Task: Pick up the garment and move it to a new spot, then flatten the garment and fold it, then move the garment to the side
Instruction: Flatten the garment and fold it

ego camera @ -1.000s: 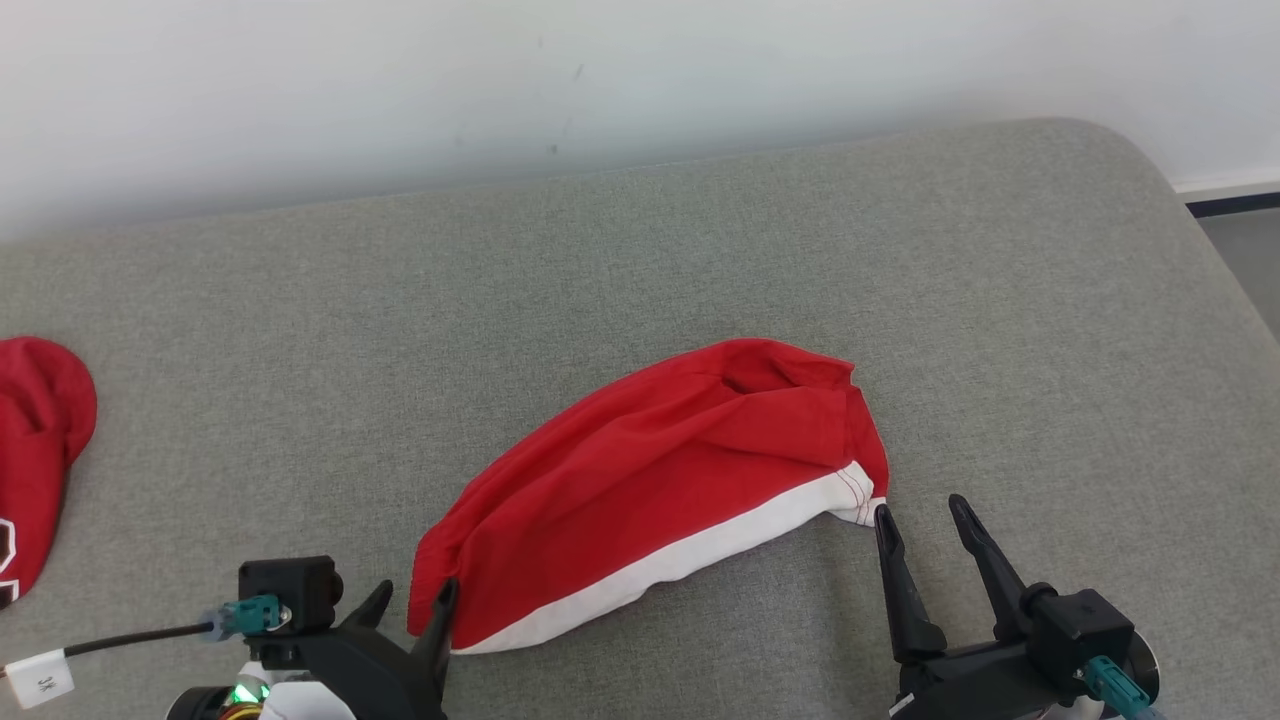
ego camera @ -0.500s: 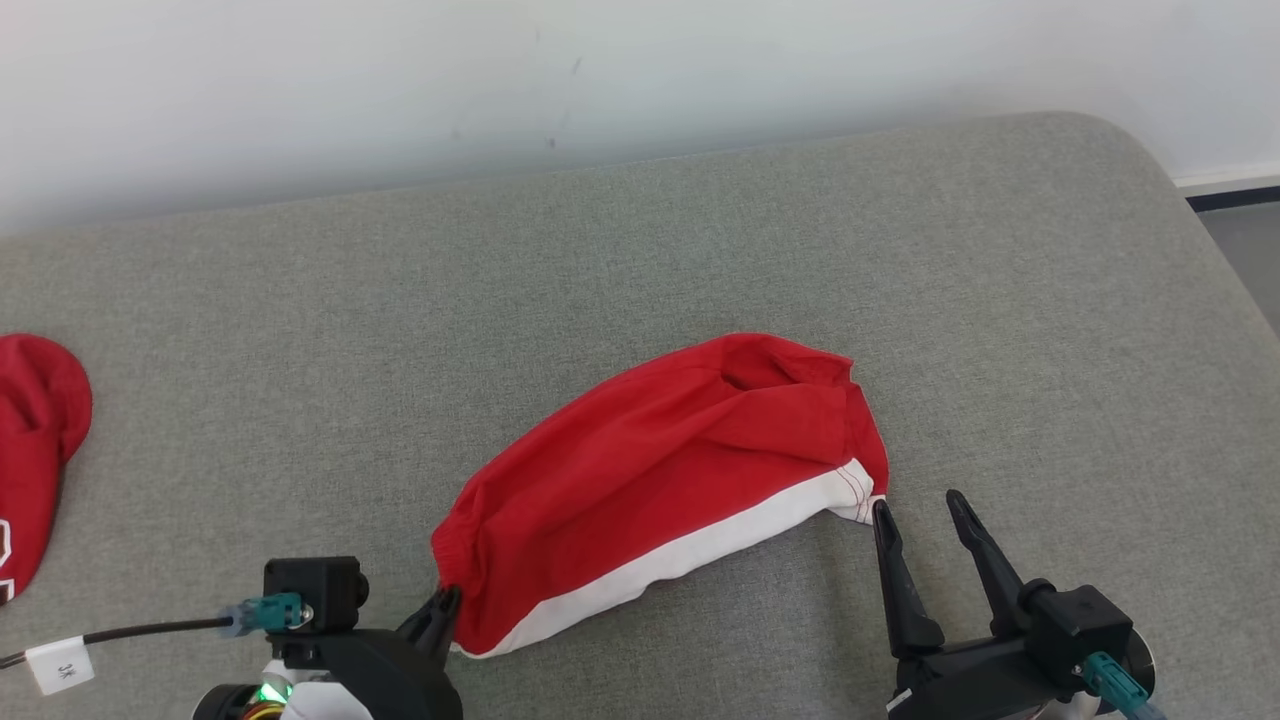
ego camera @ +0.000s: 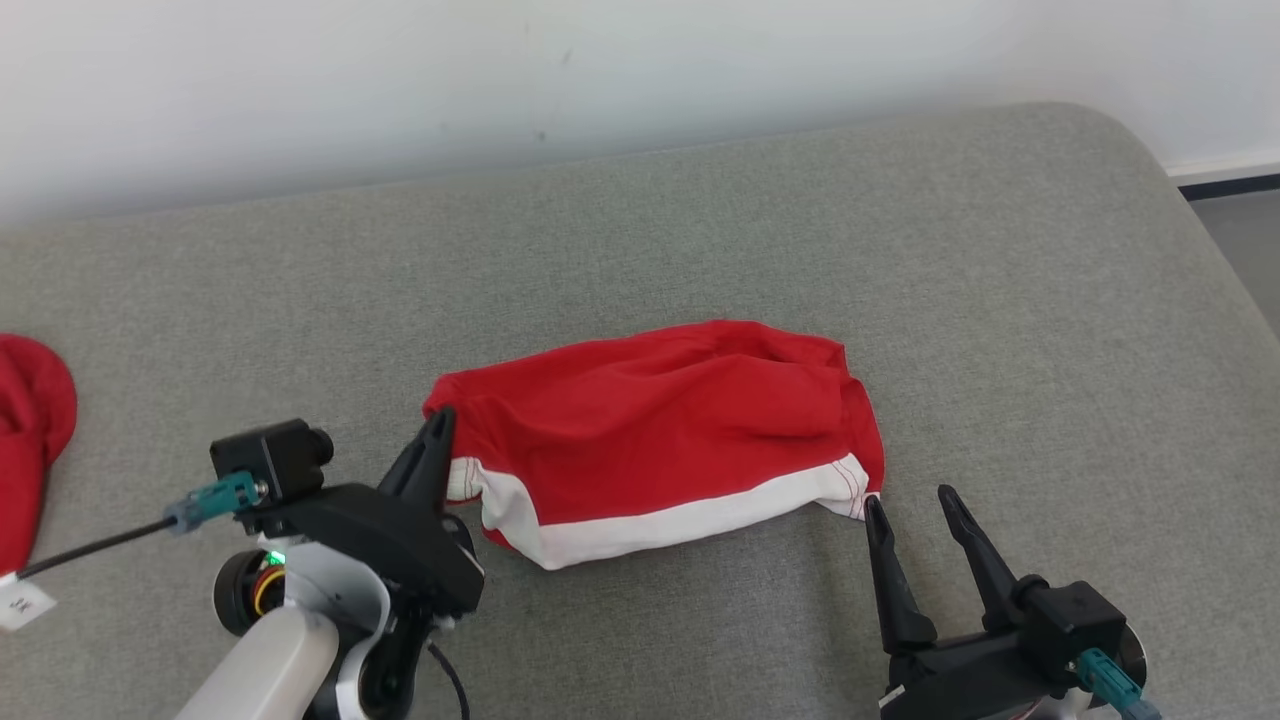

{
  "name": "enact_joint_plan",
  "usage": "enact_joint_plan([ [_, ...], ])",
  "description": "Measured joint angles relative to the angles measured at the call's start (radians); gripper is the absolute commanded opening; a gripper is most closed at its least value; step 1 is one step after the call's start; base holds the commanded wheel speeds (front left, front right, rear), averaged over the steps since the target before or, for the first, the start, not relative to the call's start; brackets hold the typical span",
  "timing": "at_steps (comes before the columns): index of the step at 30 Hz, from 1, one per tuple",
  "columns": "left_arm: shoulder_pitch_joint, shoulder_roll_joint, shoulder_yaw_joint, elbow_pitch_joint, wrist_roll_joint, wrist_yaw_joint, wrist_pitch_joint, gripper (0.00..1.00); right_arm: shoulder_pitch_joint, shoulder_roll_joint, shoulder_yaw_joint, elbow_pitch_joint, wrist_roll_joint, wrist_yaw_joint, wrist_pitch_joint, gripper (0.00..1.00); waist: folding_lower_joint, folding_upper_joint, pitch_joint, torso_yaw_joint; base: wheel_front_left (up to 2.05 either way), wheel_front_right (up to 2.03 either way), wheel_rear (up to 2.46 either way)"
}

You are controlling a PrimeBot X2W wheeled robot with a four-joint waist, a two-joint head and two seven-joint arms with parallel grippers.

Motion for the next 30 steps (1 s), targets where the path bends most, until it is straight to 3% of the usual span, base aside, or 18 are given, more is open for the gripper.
enact_joint_plan([
  [7,-0.109,-0.066,0.023,0.271,0.018,0.027,-0.059,0.0,-0.016,0.0,0.018,-0.002,0.0,0.0,-0.002,1.0,0.0,0.0,0.018,-0.028,0.0,0.0,0.0],
  [13,-0.156,-0.072,0.028,0.435,0.051,0.035,-0.117,0.0,-0.021,0.0,0.013,-0.004,-0.004,0.0,-0.003,1.0,0.0001,0.0,0.034,-0.052,0.0,0.0,0.0],
  [16,-0.162,-0.07,0.011,0.487,0.066,0.018,-0.114,0.0,-0.021,0.0,0.01,-0.003,-0.005,0.0,-0.003,1.0,0.0001,0.0,0.034,-0.053,0.0,0.0,0.0],
  [17,-0.163,-0.071,0.005,0.499,0.067,0.007,-0.114,0.28,-0.021,0.0,0.011,-0.003,-0.005,0.0,-0.002,1.0,0.0001,0.0,0.033,-0.051,0.0,0.0,0.0],
  [18,-0.163,-0.072,0.001,0.512,0.067,-0.001,-0.114,1.0,-0.021,0.0,0.011,-0.003,-0.005,0.0,-0.002,1.0,0.0001,0.0,0.031,-0.049,0.0,0.0,0.0],
  [24,-0.165,-0.07,0.023,0.511,0.056,-0.028,-0.151,1.0,-0.02,0.0,0.007,-0.009,-0.006,0.0,0.005,1.0,0.0,0.0,0.015,-0.031,0.0,0.0,0.0],
  [30,-0.113,-0.006,0.049,0.397,0.045,-0.025,-0.172,1.0,-0.008,0.0,-0.009,-0.021,-0.007,0.0,0.012,1.0,0.0,0.0,0.001,-0.007,0.0,0.0,0.0],
])
